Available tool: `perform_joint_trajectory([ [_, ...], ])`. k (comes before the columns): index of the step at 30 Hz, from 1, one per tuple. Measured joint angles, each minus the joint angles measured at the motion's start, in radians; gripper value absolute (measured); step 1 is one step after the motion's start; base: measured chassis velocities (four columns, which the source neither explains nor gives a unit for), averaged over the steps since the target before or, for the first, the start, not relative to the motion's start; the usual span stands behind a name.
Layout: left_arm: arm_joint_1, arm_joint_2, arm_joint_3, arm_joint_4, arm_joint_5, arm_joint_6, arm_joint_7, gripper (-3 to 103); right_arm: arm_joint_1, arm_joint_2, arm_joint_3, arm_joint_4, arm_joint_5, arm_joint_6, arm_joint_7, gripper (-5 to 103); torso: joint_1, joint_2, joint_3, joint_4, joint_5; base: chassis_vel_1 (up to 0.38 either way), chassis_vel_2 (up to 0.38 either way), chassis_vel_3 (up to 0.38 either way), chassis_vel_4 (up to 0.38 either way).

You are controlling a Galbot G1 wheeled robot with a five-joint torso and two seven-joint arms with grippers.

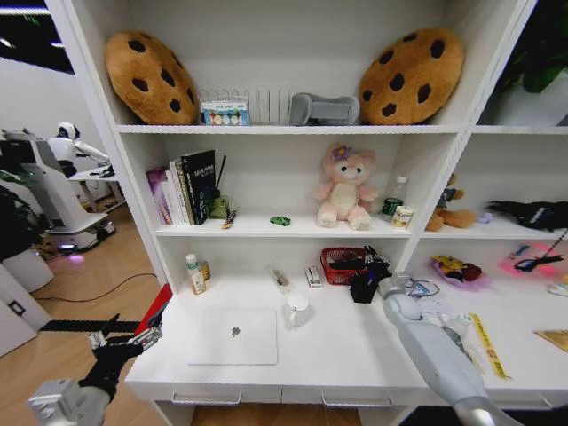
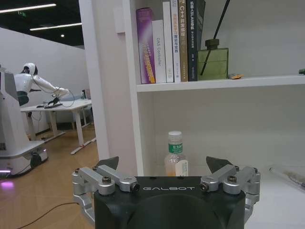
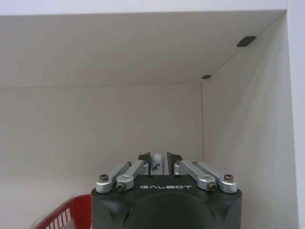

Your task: Organize the objects on the table.

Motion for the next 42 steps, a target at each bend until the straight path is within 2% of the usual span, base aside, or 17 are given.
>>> perform_joint_trajectory([
  [1,0.000,0.000,0.000,0.000,0.000,0.000,0.000,100,0.000,0.000,0.000,0.000,0.000,0.000,0.000,16,0.000,0.000,0.000,0.0000,0.0000,0.000,0.000,0.000,0.000],
  [4,0.000,0.000,0.000,0.000,0.000,0.000,0.000,100,-0.026,-0.007,0.006,0.022,-0.002,0.001,0.002,27,0.000,0.000,0.000,0.0000,-0.0001,0.000,0.000,0.000,0.000],
  [11,0.000,0.000,0.000,0.000,0.000,0.000,0.000,100,-0.113,-0.030,0.052,0.116,-0.006,0.007,-0.005,60,0.000,0.000,0.000,0.0001,0.0000,0.000,0.000,0.000,0.000],
  [12,0.000,0.000,0.000,0.000,0.000,0.000,0.000,100,-0.113,-0.030,0.052,0.116,-0.006,0.007,-0.005,60,0.000,0.000,0.000,0.0001,0.0000,0.000,0.000,0.000,0.000],
  [14,0.000,0.000,0.000,0.000,0.000,0.000,0.000,100,-0.175,-0.037,0.090,0.200,-0.002,-0.006,-0.013,71,0.000,0.000,0.000,0.0000,-0.0005,0.000,0.000,0.000,0.000],
  [16,0.000,0.000,0.000,0.000,0.000,0.000,0.000,100,-0.204,-0.037,0.108,0.232,-0.008,-0.007,-0.011,71,0.000,0.000,0.000,0.0001,-0.0002,0.000,0.000,0.000,0.000],
  [18,0.000,0.000,0.000,0.000,0.000,0.000,0.000,100,-0.282,-0.036,0.153,0.323,-0.020,-0.022,0.012,82,0.000,0.000,0.000,0.0000,0.0001,0.000,0.000,0.000,0.000],
  [19,0.000,0.000,0.000,0.000,0.000,0.000,0.000,100,-0.282,-0.036,0.153,0.323,-0.020,-0.022,0.012,82,0.000,0.000,0.000,0.0000,0.0001,0.000,0.000,0.000,0.000],
  [21,0.000,0.000,0.000,0.000,0.000,0.000,0.000,100,-0.388,-0.030,0.209,0.437,-0.026,-0.058,0.056,91,0.000,0.000,0.000,0.0001,-0.0002,0.000,0.000,0.000,0.000],
  [22,0.000,0.000,0.000,0.000,0.000,0.000,0.000,100,-0.388,-0.030,0.209,0.437,-0.026,-0.058,0.056,91,0.000,0.000,0.000,0.0001,-0.0002,0.000,0.000,0.000,0.000],
  [24,0.000,0.000,0.000,0.000,0.000,0.000,0.000,100,-0.512,-0.027,0.284,0.552,-0.031,-0.129,0.102,100,0.000,0.000,0.000,-0.0001,-0.0002,0.000,0.000,0.000,0.000],
  [25,0.000,0.000,0.000,0.000,0.000,0.000,0.000,100,-0.512,-0.027,0.284,0.552,-0.031,-0.129,0.102,100,0.000,0.000,0.000,-0.0001,-0.0002,0.000,0.000,0.000,0.000],
  [27,0.000,0.000,0.000,0.000,0.000,0.000,0.000,100,-0.600,-0.033,0.352,0.620,-0.026,-0.203,0.118,100,0.000,0.000,0.000,0.0000,0.0000,0.000,0.000,0.000,0.000],
  [28,0.000,0.000,0.000,0.000,0.000,0.000,0.000,100,-0.600,-0.033,0.352,0.620,-0.026,-0.203,0.118,100,0.000,0.000,0.000,0.0000,0.0000,0.000,0.000,0.000,0.000],
  [32,0.000,0.000,0.000,0.000,0.000,0.000,0.000,100,-0.770,-0.033,0.479,0.717,0.011,-0.308,0.109,100,0.000,0.000,0.000,-0.0004,-0.0003,0.000,0.000,0.000,0.000],
  [37,0.000,0.000,0.000,0.000,0.000,0.000,0.000,100,-0.820,-0.022,0.506,0.705,0.065,-0.379,0.097,100,0.000,0.000,0.000,0.0001,-0.0001,0.000,0.000,0.000,0.000],
  [42,0.000,0.000,0.000,0.000,0.000,0.000,0.000,100,-0.803,-0.021,0.480,0.653,0.118,-0.439,0.093,100,0.000,0.000,0.000,0.0001,0.0002,0.000,0.000,0.000,0.000],
])
